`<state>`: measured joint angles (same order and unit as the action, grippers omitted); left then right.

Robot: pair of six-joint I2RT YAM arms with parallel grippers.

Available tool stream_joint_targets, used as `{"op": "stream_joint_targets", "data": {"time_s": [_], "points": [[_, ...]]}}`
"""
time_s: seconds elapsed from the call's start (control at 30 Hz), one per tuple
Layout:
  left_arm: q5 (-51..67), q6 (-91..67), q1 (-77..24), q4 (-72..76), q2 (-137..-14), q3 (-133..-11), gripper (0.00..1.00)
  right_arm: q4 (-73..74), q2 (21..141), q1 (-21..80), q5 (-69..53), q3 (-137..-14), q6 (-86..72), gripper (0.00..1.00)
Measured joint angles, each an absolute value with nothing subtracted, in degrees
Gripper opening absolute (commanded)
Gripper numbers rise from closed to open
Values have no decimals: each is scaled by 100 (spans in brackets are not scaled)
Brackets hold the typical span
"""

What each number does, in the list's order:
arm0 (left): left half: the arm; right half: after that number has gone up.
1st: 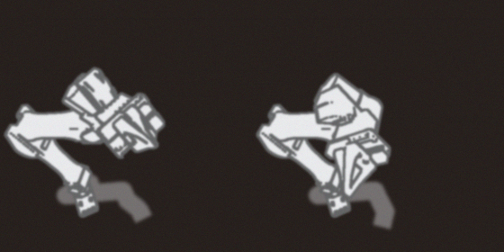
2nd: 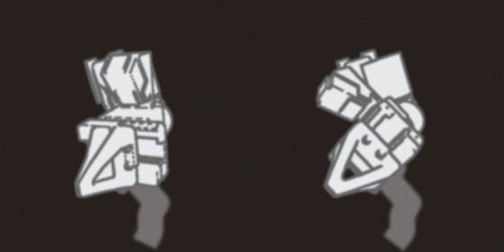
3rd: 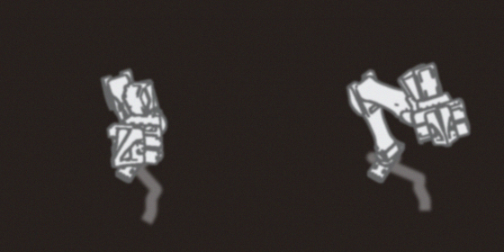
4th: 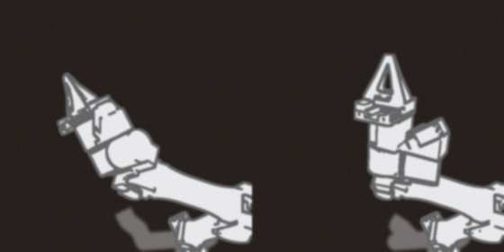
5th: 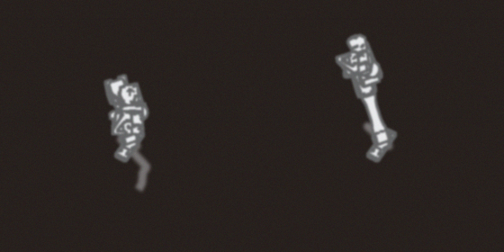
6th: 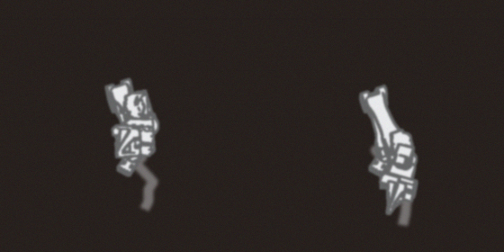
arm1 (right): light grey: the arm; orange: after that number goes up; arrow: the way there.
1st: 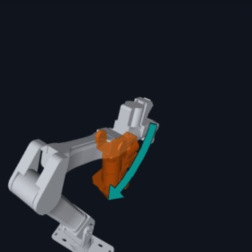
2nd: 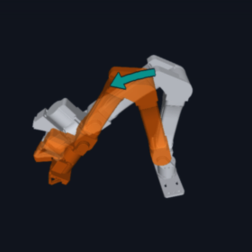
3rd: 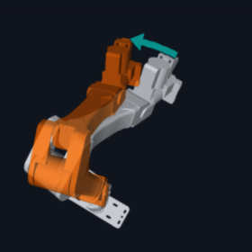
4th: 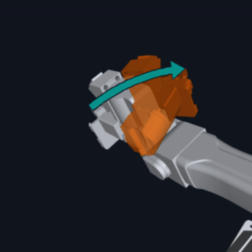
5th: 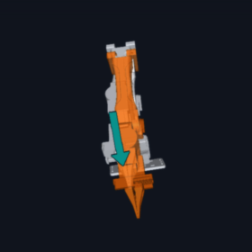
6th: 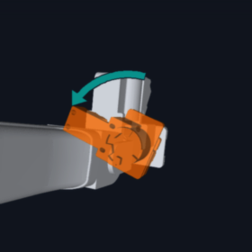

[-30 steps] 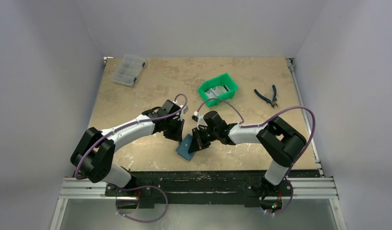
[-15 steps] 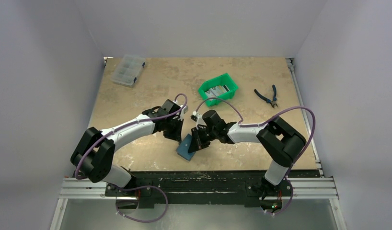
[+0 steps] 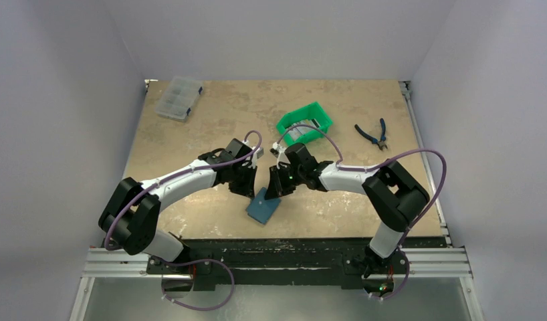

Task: Put the credit cards into the card holder
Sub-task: Close the card holder at the center of the board.

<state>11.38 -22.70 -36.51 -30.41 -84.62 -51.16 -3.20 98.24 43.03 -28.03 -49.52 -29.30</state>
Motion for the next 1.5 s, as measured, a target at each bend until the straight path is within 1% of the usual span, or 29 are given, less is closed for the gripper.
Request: {"op": "stream_joint_targets", "data": {"time_s": [0.27, 0.67, 0.83, 0.87, 0.9, 0.93, 1.0, 1.1, 1.33, 1.43, 1.5], "points": [[1396, -2296, -3649, -2853, -8460, -5059, 0, -604, 10250, 4283, -2954, -5153, -2961, 9], [1820, -2388, -3645, -2609, -8464, -4871, 0, -1024, 10388, 4272, -3068, -5109, -3109, 7], [1894, -2641, -3647, -2333, -8479, -4670, 0, -1214, 10388, 4272, -3105, -5013, -3216, 8], [1894, -2705, -3647, -2274, -8479, -4619, 0, -1271, 10388, 4272, -3114, -4984, -3264, 10], [1890, -2770, -3647, -2220, -8479, -4574, 0, -1310, 10381, 4272, -3120, -4958, -3308, 14], [1887, -2829, -3651, -2165, -8479, -4534, 0, -1330, 10361, 4270, -3120, -4934, -3343, 20], [1883, -2945, -3653, -2082, -8479, -4482, 0, -1284, 10278, 4263, -3120, -4888, -3343, 30], [1870, -3046, -3658, -1959, -8468, -4449, 0, -913, 9944, 4246, -3107, -4823, -3242, 39], [1857, -3107, -3658, -1870, -8440, -4445, 0, -12, 9061, 4160, -2945, -4751, -2797, 52], [1861, -3111, -3658, -1865, -8440, -4445, 0, 47, 8886, 4051, -2947, -4473, -2759, 55], [1863, -3111, -3658, -1865, -8440, -4445, 0, 43, 8877, 3979, -2947, -4228, -2810, 55]]}}
